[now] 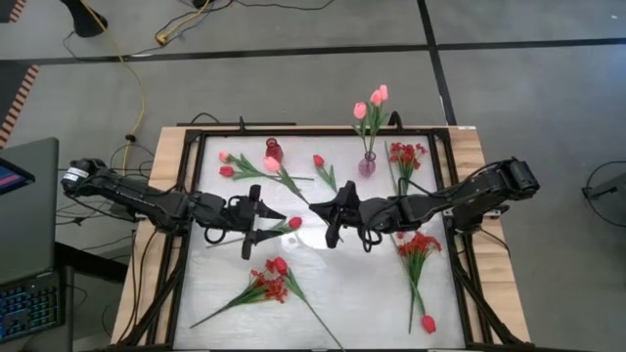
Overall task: Sort flowers into vase by color
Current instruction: Put the pink tulip into the purple vase
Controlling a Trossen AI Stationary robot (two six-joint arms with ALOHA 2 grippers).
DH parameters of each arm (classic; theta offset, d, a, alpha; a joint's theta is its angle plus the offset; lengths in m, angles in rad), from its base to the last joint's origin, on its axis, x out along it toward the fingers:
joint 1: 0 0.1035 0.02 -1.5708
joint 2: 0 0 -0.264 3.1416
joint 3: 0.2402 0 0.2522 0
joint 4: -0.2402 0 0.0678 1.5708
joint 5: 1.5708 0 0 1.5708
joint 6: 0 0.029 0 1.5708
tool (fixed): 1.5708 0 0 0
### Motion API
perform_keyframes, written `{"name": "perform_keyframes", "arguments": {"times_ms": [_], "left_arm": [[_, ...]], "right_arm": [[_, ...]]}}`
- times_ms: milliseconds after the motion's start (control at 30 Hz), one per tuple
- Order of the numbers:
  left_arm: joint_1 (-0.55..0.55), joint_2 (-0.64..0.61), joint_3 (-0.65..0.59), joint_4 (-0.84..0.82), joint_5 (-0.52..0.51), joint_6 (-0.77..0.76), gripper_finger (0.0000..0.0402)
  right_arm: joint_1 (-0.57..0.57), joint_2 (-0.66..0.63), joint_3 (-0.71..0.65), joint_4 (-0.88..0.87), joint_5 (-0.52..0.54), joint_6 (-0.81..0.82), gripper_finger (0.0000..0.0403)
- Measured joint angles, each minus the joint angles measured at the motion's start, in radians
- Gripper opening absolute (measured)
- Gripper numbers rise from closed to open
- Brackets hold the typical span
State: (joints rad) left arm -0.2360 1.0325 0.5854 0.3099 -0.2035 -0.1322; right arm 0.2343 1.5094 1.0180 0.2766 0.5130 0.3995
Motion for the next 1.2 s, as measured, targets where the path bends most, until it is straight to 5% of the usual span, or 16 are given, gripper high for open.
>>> {"name": "perform_keyframes", "arguments": {"times_ms": [267,567,1200], "left_arm": [[-0.012,0.042,0.0,0.115,-0.121,-0.064,0.0183],[-0.012,0.173,0.001,0.315,-0.122,-0.034,0.0183],[0.01,0.136,0.006,0.432,-0.043,0.014,0.0183]], "right_arm": [[0.011,0.0,0.0,0.046,-0.049,-0.042,0.0022],[0.017,0.0,0.0,0.124,-0.085,-0.108,0.0022],[0.028,0.001,0.0,0.152,-0.098,-0.14,0.0022]]}}
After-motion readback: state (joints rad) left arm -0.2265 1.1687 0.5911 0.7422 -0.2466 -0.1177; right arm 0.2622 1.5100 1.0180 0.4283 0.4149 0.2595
